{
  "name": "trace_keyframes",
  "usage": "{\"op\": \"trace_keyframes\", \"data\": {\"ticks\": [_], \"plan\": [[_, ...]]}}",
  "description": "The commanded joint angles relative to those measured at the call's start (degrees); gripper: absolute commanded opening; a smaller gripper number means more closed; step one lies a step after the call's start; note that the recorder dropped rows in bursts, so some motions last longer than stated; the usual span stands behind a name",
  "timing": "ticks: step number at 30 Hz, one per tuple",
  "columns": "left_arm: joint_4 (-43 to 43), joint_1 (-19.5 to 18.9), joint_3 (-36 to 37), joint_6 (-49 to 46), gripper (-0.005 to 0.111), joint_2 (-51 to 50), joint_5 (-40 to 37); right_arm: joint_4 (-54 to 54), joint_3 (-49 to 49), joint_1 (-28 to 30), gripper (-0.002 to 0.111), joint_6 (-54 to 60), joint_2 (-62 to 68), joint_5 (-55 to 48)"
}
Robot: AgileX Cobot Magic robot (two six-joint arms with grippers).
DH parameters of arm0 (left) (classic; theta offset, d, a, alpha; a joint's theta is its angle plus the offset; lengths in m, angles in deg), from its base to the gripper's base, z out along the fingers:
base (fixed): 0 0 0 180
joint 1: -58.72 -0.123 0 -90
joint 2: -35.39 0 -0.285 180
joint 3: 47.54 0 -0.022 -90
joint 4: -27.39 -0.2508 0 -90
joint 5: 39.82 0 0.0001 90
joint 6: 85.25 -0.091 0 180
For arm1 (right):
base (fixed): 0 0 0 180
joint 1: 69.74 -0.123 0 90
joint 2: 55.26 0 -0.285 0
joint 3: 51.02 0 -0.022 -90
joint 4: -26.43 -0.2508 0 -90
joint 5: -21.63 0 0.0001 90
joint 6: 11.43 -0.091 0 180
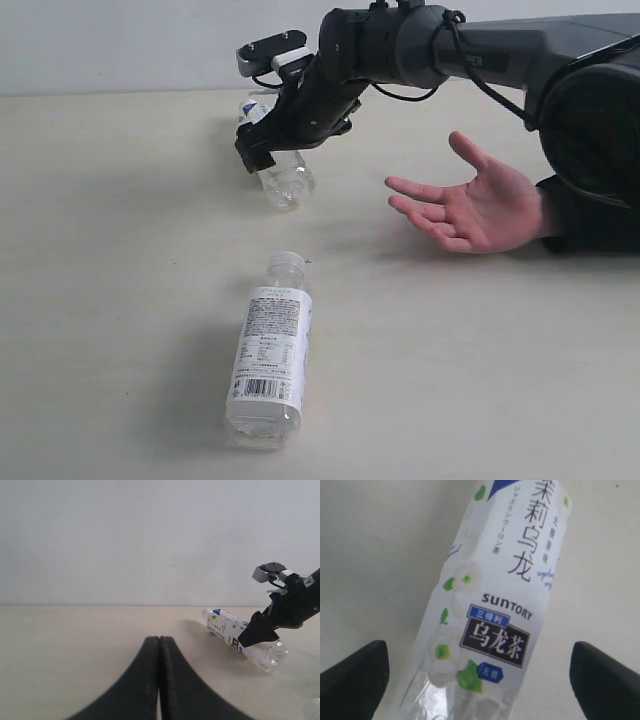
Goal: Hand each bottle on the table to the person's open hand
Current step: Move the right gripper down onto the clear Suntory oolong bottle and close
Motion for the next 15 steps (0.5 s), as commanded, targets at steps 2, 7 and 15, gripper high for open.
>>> {"op": "trace_keyframes", "data": {"ticks": [2, 7, 15], "plan": [[0.4, 0.3, 0.2, -0.3, 0.0, 0.4, 0.1, 0.3, -0.4, 0.0, 0.092, -0.4, 0.1, 0.8], [0.4, 0.3, 0.2, -0.3, 0.0, 0.4, 0.1, 0.1, -0.4, 0.0, 0.086, -0.4, 0.4, 0.7], [0.4, 0.3, 0.2, -0.3, 0.0, 0.4, 0.1, 0.1, -0.4, 0.0, 0.073, -0.6, 0.8, 0.1]]}}
